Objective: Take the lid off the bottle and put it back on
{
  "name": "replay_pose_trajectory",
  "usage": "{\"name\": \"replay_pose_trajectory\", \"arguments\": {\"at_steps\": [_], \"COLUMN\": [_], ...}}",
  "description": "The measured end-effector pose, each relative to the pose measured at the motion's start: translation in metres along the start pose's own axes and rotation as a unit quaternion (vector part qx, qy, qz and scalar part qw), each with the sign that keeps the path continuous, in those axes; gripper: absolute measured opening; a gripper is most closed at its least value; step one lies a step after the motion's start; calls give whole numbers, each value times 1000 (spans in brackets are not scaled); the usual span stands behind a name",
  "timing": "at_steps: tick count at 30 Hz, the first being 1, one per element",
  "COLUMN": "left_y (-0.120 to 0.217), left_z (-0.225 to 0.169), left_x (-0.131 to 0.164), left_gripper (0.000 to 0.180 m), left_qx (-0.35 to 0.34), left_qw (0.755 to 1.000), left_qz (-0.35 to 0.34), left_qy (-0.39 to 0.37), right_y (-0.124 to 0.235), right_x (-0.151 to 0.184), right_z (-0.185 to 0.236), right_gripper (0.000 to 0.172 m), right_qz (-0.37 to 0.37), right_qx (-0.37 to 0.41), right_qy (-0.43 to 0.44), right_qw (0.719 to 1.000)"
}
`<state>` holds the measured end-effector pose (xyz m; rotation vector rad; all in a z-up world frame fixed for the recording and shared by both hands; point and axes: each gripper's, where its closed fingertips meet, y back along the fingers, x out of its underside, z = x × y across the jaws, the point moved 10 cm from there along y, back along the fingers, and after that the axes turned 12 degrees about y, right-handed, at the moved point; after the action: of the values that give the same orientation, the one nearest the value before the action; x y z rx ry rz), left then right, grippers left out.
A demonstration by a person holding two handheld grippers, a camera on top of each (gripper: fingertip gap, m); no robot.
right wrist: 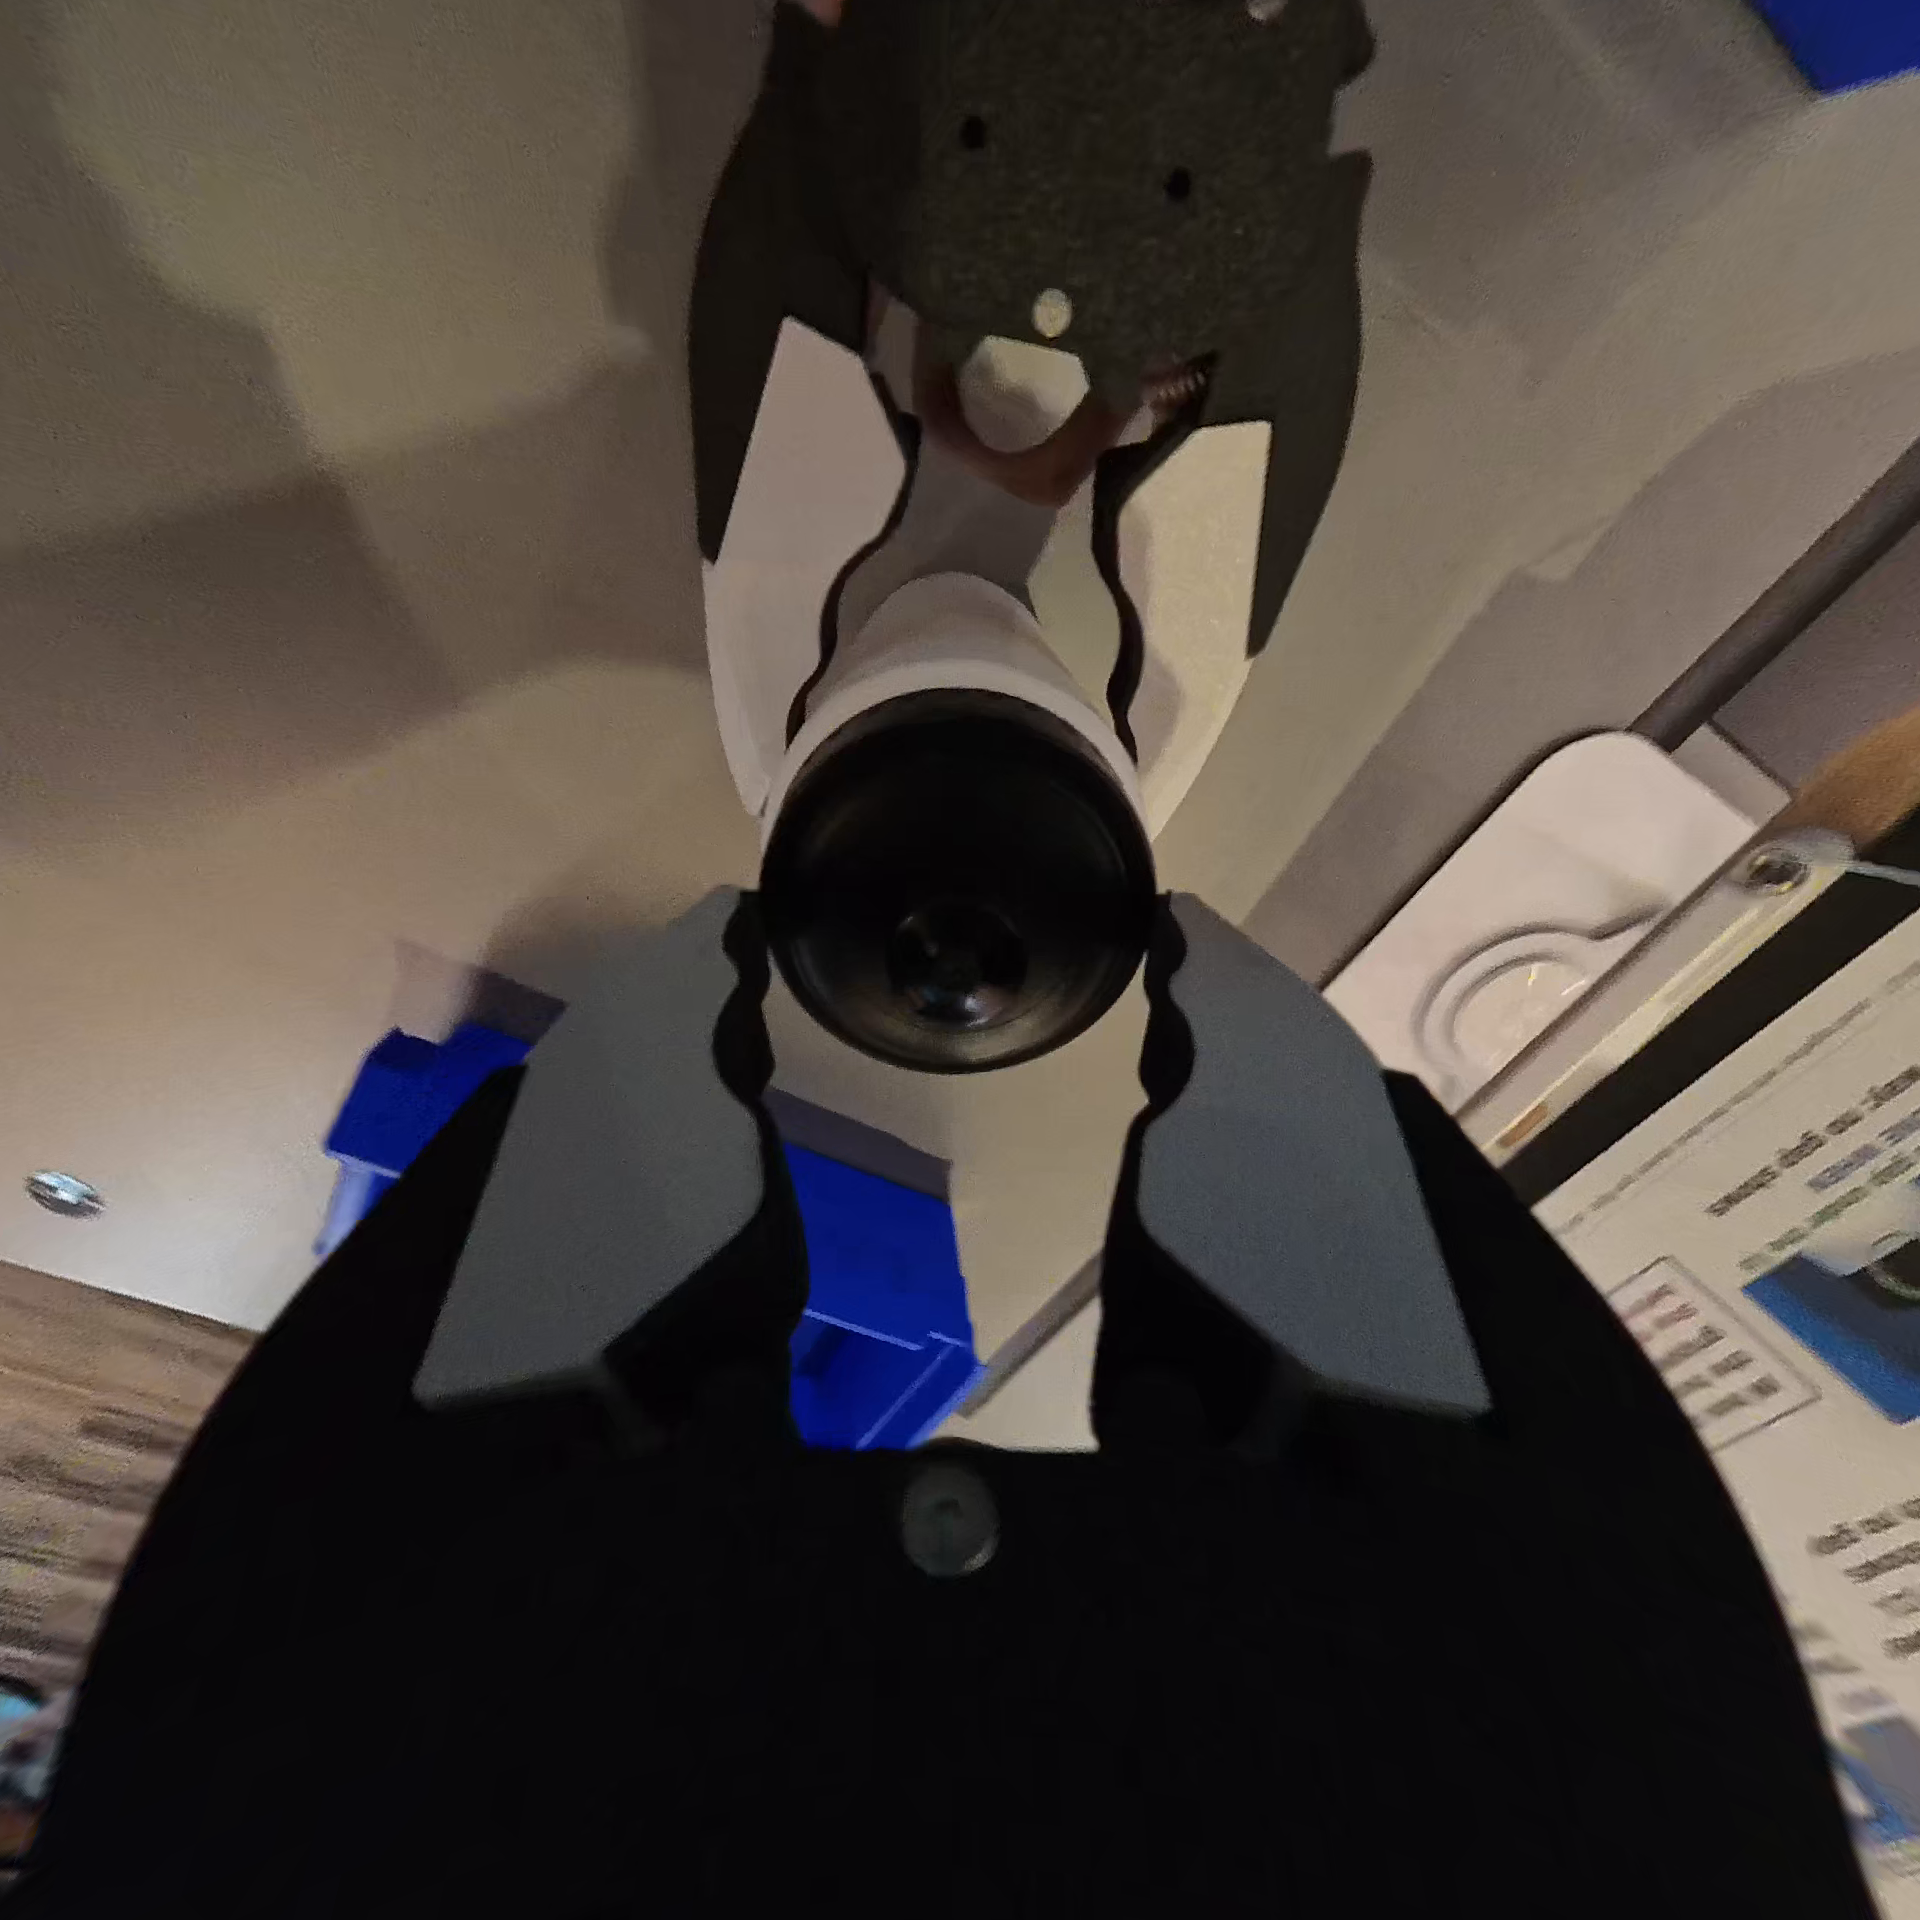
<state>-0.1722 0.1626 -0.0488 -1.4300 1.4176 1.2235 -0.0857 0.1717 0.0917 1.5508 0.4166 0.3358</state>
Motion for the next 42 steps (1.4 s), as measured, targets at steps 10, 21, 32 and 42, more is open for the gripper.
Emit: {"name": "replay_pose_trajectory", "arguments": {"at_steps": [10, 21, 32, 42], "left_y": [-2, -3, -4, -2], "left_z": [1, -4, -6, -7], "left_x": [0, 3, 4, 4], "left_gripper": [84, 84, 84, 84], "left_qx": [1, -41, -61, -59], "left_qw": [1000, 999, 997, 998], "left_qz": [-2, -27, -36, -29], "left_qy": [6, 5, 4, -2], "right_y": [5, 33, -1, -6], "right_x": [-1, -16, -2, -4], "right_z": [6, 23, 14, 5], "right_gripper": [82, 106, 107, 74], "right_qz": [-3, -78, -36, -16], "right_qx": [30, 158, 130, 46], "right_qy": [7, -385, -599, -542], "right_qw": [1000, 906, 789, 839]}}
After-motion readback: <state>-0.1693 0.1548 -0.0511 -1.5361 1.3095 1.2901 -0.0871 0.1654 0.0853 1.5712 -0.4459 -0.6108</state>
